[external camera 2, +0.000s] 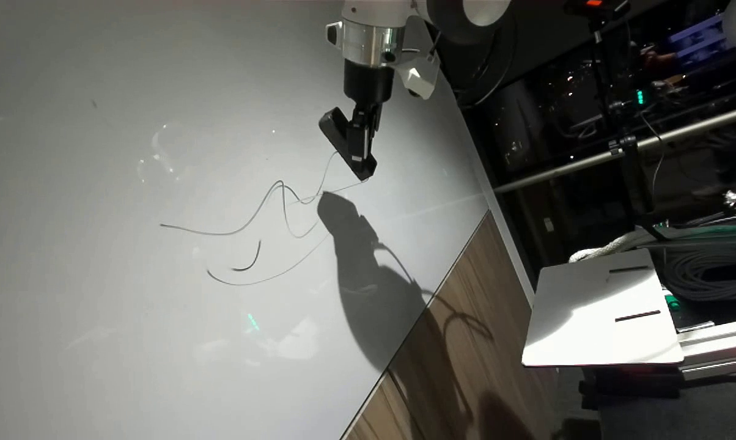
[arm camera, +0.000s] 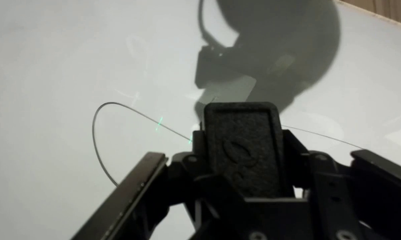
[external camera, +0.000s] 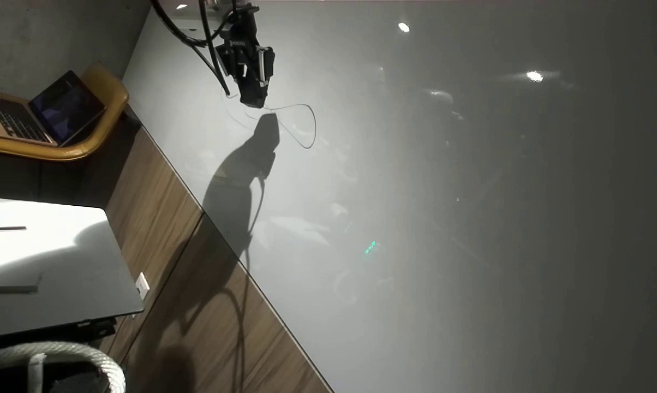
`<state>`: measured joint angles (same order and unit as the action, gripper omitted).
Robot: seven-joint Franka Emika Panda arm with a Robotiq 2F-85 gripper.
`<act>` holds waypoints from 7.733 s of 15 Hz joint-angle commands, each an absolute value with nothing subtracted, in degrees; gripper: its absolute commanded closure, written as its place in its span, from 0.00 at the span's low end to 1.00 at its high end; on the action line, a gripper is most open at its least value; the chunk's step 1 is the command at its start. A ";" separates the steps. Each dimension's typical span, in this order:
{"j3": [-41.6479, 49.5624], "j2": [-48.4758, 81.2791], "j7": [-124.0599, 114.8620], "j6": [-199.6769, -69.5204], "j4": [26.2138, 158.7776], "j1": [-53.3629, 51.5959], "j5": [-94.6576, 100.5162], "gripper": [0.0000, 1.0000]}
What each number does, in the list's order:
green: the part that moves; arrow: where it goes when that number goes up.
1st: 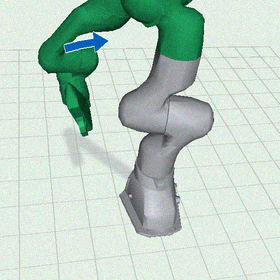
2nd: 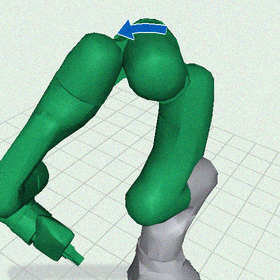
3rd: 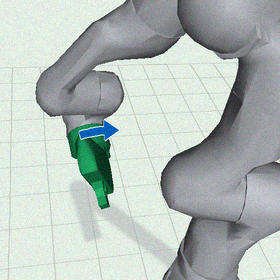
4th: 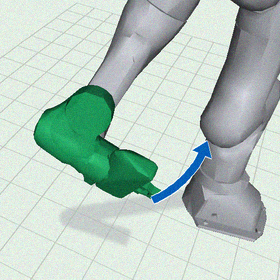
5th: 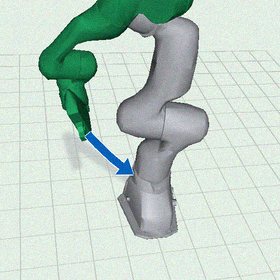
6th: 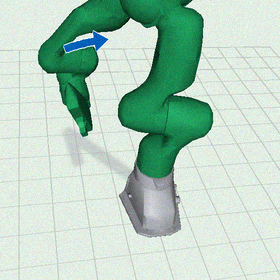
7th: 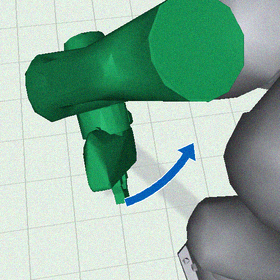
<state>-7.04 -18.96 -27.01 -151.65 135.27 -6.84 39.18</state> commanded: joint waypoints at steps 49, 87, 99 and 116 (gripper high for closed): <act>-7.46 10.70 -11.29 -139.27 101.06 -8.17 22.81 0.69; -7.41 23.55 -8.90 -115.04 77.37 -23.29 24.10 0.69; -3.01 6.61 -10.99 -135.32 110.00 -8.80 23.36 0.69; -3.71 3.70 -40.47 -142.86 113.55 -5.72 46.12 0.69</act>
<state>-2.64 0.54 -37.65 -140.06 117.07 -5.53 43.43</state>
